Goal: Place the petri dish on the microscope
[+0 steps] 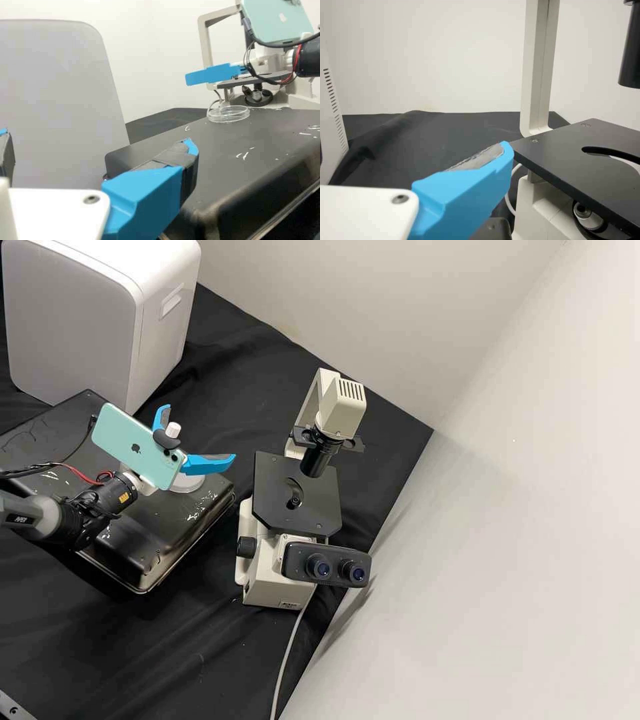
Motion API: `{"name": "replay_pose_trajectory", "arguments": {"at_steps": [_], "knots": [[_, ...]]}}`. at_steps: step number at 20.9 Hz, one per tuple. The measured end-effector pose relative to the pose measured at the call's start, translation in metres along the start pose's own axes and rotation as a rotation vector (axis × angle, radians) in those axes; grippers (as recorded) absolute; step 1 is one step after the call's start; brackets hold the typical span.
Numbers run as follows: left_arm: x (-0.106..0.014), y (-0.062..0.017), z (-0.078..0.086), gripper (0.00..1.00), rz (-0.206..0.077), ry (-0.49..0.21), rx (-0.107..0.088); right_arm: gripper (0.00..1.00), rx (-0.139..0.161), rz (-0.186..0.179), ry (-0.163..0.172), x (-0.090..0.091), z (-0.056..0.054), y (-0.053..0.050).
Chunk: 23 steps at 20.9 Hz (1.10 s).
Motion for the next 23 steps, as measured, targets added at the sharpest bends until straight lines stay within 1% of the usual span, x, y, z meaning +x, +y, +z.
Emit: {"name": "replay_pose_trajectory", "arguments": {"at_steps": [5,7,10,14,15,18,19,20,23], "knots": [[0.000,0.0000,0.000,1.00,0.000,0.001,0.001,1.00,0.000,0.001,0.001,0.000,0.000,0.000],[0.000,0.0000,-0.001,1.00,-0.001,-0.001,0.006,1.00,0.000,0.001,0.001,0.000,0.000,0.000],[0.000,-0.0001,-0.001,1.00,-0.002,-0.006,-0.010,1.00,0.000,-0.002,-0.003,-0.002,0.001,-0.001],[0.000,-0.0002,-0.002,1.00,-0.004,-0.014,-0.005,1.00,-0.003,-0.011,-0.015,-0.017,0.011,-0.009],[0.000,-0.0002,-0.002,1.00,-0.004,-0.013,-0.010,1.00,-0.005,-0.011,-0.019,-0.021,0.015,-0.010],[-0.001,-0.0002,-0.002,1.00,-0.004,-0.010,-0.010,1.00,-0.007,-0.009,-0.033,-0.032,0.021,-0.012],[-0.001,-0.0002,-0.003,1.00,-0.004,-0.007,-0.016,1.00,-0.008,-0.013,-0.037,-0.035,0.023,-0.012],[-0.001,-0.0002,-0.003,1.00,-0.004,-0.007,-0.020,1.00,-0.009,-0.005,-0.036,-0.038,0.024,-0.012],[-0.001,-0.0002,-0.003,1.00,-0.004,-0.007,-0.020,1.00,-0.010,0.025,-0.018,-0.046,0.025,-0.009]]}}
